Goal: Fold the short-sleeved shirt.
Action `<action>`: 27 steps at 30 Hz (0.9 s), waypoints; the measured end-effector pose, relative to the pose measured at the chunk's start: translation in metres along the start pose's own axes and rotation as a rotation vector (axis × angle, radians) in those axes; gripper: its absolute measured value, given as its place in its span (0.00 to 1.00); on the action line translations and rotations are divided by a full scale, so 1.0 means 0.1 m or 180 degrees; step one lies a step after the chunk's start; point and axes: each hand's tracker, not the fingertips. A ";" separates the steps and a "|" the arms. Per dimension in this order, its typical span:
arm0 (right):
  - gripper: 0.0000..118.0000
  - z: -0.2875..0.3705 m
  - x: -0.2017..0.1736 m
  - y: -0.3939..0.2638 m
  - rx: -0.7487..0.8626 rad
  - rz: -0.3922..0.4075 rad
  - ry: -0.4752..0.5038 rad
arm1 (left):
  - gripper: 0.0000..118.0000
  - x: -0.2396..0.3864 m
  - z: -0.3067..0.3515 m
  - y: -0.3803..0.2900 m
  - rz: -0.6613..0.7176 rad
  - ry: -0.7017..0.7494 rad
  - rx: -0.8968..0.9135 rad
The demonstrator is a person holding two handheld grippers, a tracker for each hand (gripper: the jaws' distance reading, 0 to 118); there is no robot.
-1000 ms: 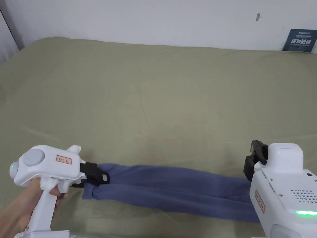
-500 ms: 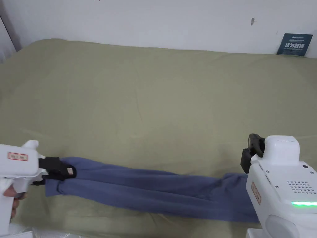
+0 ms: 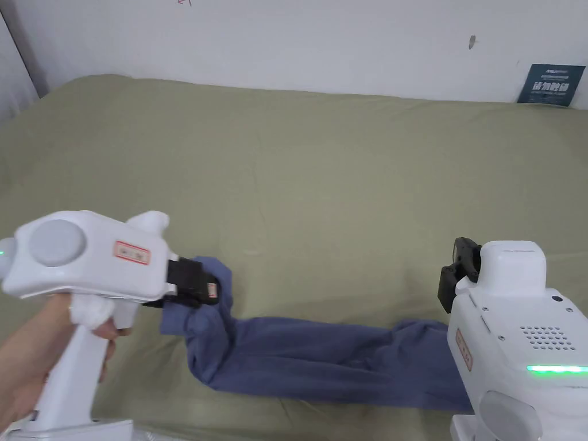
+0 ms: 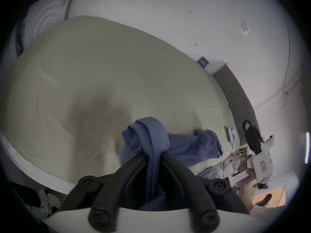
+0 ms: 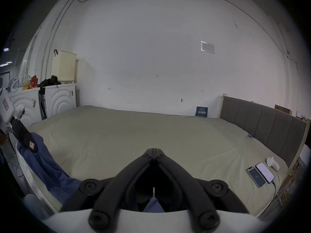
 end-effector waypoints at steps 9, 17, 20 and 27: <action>0.00 0.02 0.18 -0.02 -0.0024 0.0013 -0.0088 | 0.04 0.82 -1.39 -0.18 -0.0333 0.0141 -0.0395; 0.00 -0.04 0.29 -0.11 -0.0153 -0.0022 -0.0151 | 0.94 0.85 -1.75 -0.38 -0.0205 -0.0372 -0.0409; 0.00 -0.05 0.30 -0.12 -0.0186 -0.0039 -0.0163 | 0.75 0.71 -1.37 -0.35 -0.0290 -0.0469 -0.0125; 0.00 -0.08 0.29 -0.12 -0.0204 -0.0132 -0.0122 | 0.00 0.12 -0.89 -0.28 0.0024 -0.0524 0.0088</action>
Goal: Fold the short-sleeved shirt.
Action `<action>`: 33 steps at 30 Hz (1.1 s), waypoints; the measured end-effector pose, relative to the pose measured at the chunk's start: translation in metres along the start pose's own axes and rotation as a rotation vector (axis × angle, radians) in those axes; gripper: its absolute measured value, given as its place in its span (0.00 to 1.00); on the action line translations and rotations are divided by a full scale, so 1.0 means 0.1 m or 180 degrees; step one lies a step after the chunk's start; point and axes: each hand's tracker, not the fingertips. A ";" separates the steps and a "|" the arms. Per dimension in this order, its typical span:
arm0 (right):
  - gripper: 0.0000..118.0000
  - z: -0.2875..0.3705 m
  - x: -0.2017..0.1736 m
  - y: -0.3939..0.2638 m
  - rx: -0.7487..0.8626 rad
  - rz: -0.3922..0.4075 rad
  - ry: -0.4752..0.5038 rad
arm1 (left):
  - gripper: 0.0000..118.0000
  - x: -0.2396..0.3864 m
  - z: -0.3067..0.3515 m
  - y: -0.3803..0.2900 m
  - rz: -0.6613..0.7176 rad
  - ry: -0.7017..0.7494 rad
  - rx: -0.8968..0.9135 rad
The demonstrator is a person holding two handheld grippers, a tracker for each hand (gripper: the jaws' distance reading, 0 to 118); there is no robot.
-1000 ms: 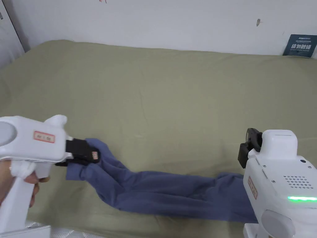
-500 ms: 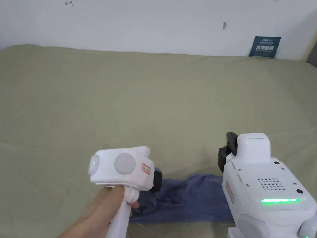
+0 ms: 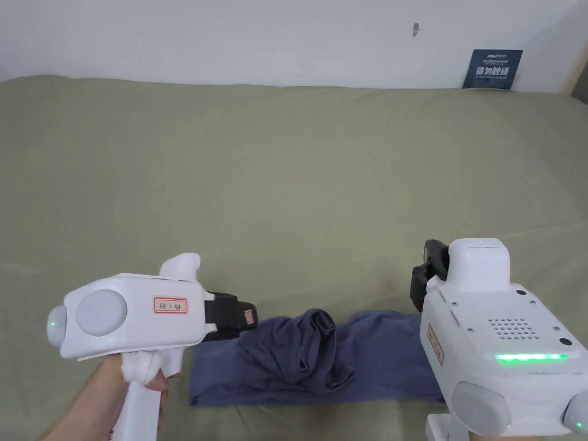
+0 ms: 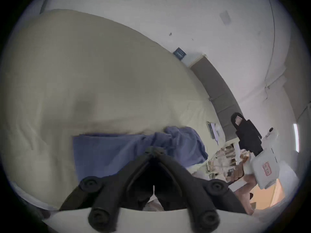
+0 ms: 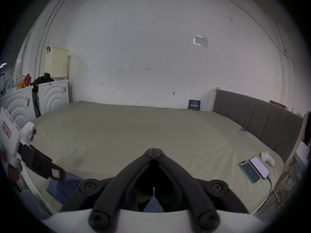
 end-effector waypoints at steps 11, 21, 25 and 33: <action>0.00 -0.01 0.01 -0.04 -0.0060 0.0008 0.0040 | 0.00 0.31 -1.19 -0.27 0.0192 -0.0370 -0.0603; 0.00 -0.08 0.04 -0.11 -0.0133 0.0076 0.0039 | 0.00 0.23 -1.28 -0.25 0.0248 -0.0479 -0.0765; 0.00 -0.08 0.01 -0.07 -0.0069 0.0036 0.0029 | 0.00 0.17 -0.56 -0.04 -0.0035 -0.0602 -0.0502; 0.00 -0.03 -0.15 -0.03 0.0207 0.0091 -0.0084 | 0.00 -0.57 0.35 0.00 0.0204 -0.0082 -0.0235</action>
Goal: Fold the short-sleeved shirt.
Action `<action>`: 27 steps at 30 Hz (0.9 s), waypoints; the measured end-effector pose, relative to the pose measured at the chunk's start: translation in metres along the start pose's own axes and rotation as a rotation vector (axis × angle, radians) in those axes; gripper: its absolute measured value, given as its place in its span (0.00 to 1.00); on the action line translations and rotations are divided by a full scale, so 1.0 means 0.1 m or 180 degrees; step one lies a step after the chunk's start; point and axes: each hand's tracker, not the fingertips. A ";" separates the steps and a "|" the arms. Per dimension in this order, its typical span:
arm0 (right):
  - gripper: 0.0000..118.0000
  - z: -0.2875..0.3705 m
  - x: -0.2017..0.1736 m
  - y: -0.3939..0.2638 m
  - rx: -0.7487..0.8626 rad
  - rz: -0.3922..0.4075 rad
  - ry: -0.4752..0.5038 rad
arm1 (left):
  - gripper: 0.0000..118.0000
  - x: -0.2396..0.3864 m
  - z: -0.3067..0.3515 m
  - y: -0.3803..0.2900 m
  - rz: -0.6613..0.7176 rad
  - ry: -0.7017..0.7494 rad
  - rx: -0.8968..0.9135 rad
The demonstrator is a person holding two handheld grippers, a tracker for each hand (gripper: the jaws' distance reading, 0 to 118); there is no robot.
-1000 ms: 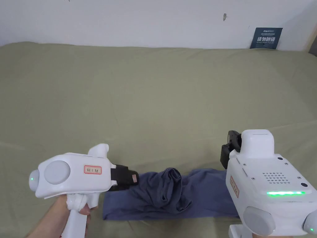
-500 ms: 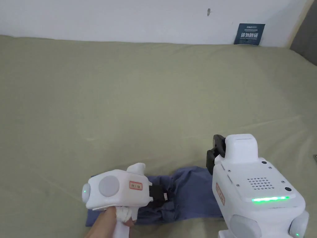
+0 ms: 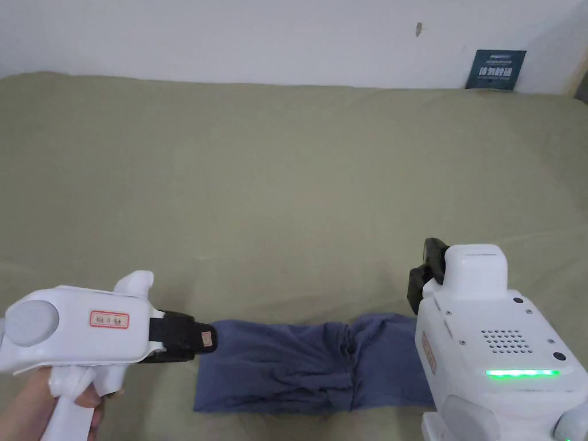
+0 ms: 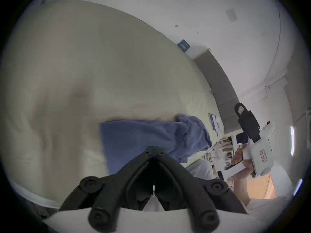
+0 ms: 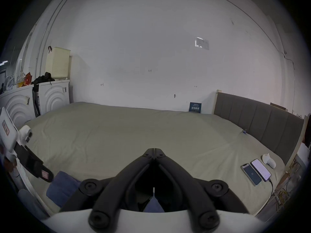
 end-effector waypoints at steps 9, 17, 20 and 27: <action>0.00 0.00 -0.09 0.08 -0.0015 -0.0064 0.0021 | 0.94 -0.32 -0.18 -0.07 0.0344 -0.0650 -0.0214; 0.00 0.00 -0.06 0.10 -0.0056 -0.0047 0.0008 | 0.69 -0.31 -0.82 -0.04 0.0607 -0.0897 -0.0316; 0.00 0.00 -0.01 0.14 -0.0060 -0.0053 0.0008 | 0.10 -0.20 -0.86 -0.05 0.0528 -0.0745 -0.0340; 0.00 0.00 0.03 0.22 -0.0015 -0.0059 0.0011 | 0.10 -0.20 -0.45 0.02 0.0312 -0.0452 -0.0084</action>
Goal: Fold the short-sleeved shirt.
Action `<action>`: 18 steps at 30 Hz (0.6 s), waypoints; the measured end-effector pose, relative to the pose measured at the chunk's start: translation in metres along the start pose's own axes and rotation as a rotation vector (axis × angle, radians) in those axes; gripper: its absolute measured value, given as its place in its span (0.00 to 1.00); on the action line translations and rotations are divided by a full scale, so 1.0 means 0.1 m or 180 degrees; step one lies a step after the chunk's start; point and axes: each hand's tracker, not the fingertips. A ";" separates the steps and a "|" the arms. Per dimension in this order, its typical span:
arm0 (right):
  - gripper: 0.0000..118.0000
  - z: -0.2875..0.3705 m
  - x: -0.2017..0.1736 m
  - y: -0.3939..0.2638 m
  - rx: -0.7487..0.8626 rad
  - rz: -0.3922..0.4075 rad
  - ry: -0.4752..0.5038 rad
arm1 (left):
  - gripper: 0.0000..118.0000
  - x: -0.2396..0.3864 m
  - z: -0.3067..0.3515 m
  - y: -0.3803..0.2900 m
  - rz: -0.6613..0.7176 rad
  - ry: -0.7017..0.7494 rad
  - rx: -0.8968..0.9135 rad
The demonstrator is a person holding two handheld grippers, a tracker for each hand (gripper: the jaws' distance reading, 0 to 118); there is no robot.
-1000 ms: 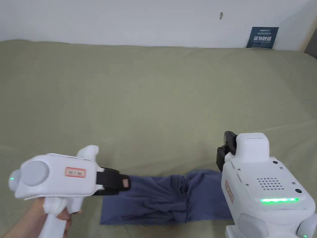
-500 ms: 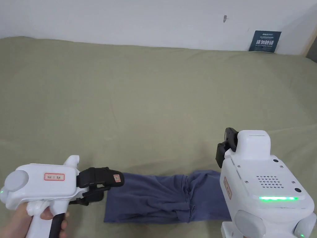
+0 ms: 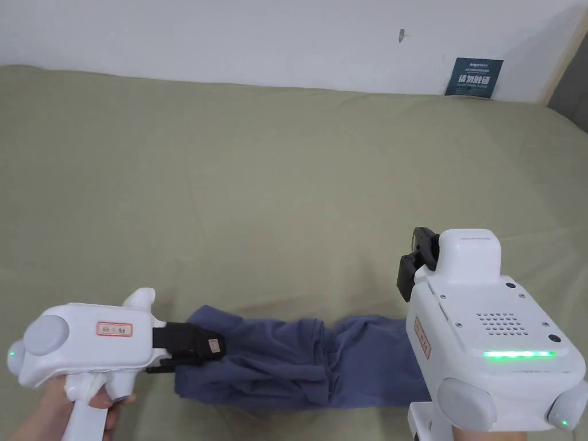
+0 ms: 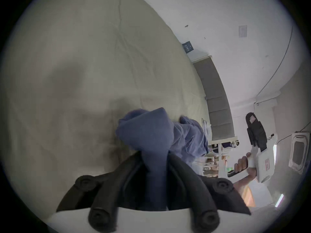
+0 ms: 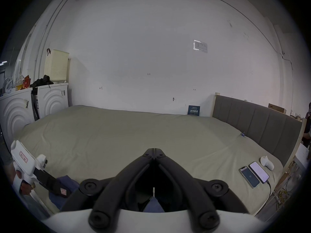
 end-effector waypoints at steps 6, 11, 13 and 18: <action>0.00 -0.01 -0.01 0.04 0.0022 -0.0050 0.0030 | 0.10 -0.04 0.97 -0.01 -0.0046 0.0605 0.0434; 0.00 -0.02 -0.09 0.03 0.0025 -0.0044 0.0108 | 0.10 -0.02 1.58 -0.02 0.0089 0.1107 0.0707; 0.00 -0.02 -0.13 0.04 0.0052 -0.0003 0.0139 | 0.10 0.14 1.56 0.00 -0.0004 0.1277 0.0669; 0.00 -0.01 -0.18 0.07 0.0155 0.0046 0.0100 | 0.10 0.73 1.12 0.03 -0.0361 0.1220 0.0529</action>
